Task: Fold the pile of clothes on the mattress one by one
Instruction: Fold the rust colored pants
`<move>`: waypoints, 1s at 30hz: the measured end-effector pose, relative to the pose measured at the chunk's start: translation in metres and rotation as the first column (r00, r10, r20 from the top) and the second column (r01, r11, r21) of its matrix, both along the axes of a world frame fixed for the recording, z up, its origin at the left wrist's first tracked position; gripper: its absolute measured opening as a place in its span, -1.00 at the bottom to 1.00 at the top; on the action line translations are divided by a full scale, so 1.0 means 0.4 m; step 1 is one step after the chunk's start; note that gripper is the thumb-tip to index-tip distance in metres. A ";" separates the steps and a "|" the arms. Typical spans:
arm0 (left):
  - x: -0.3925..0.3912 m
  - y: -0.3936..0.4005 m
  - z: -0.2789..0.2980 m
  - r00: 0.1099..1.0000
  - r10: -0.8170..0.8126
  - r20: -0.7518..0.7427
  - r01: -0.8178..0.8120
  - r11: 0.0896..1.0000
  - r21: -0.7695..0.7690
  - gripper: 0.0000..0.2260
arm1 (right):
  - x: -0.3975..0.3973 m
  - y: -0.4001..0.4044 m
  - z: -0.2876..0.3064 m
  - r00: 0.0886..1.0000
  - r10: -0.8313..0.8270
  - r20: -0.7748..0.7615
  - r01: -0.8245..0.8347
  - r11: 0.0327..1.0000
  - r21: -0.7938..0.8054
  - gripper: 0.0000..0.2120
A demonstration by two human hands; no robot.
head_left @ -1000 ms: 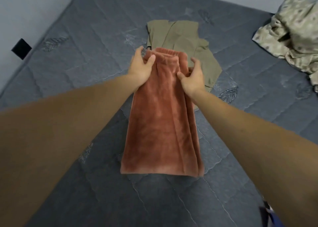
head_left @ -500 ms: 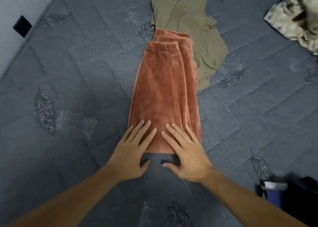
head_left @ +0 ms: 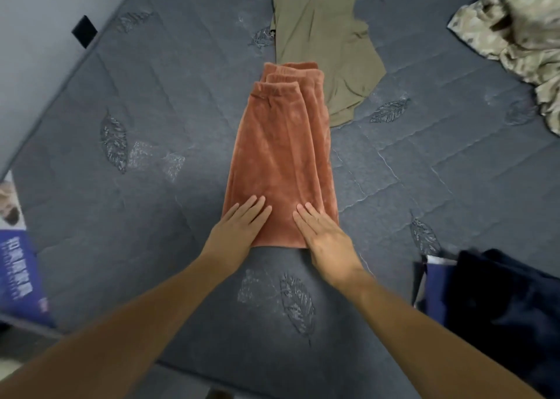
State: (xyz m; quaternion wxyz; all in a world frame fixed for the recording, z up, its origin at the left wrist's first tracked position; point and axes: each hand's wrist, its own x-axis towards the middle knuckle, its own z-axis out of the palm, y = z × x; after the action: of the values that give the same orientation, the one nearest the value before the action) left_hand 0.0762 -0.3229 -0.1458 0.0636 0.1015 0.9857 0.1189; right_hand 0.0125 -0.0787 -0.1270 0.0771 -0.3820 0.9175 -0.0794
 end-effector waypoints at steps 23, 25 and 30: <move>-0.192 -0.126 0.293 0.902 0.419 0.105 -0.429 0.838 0.337 -0.84 | -0.263 -0.122 0.276 0.990 -0.137 0.032 0.138 0.990 -0.019 -0.70; -0.296 -0.156 0.256 0.889 0.449 0.085 -0.454 0.842 0.291 -0.81 | -0.349 -0.170 0.246 0.979 -0.200 -0.036 0.201 0.979 0.033 -0.68; -0.334 -0.126 0.179 0.878 0.452 -0.160 -0.421 0.886 0.195 -0.55 | -0.307 -0.241 0.152 0.938 -0.319 -0.135 0.309 0.946 -0.095 -0.47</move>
State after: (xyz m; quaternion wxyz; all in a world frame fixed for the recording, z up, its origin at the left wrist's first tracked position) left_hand -0.0575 -0.3732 -0.0741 -0.0728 -0.1077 0.9721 0.1952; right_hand -0.1104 -0.1749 -0.0661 -0.0191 -0.2380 0.9664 -0.0953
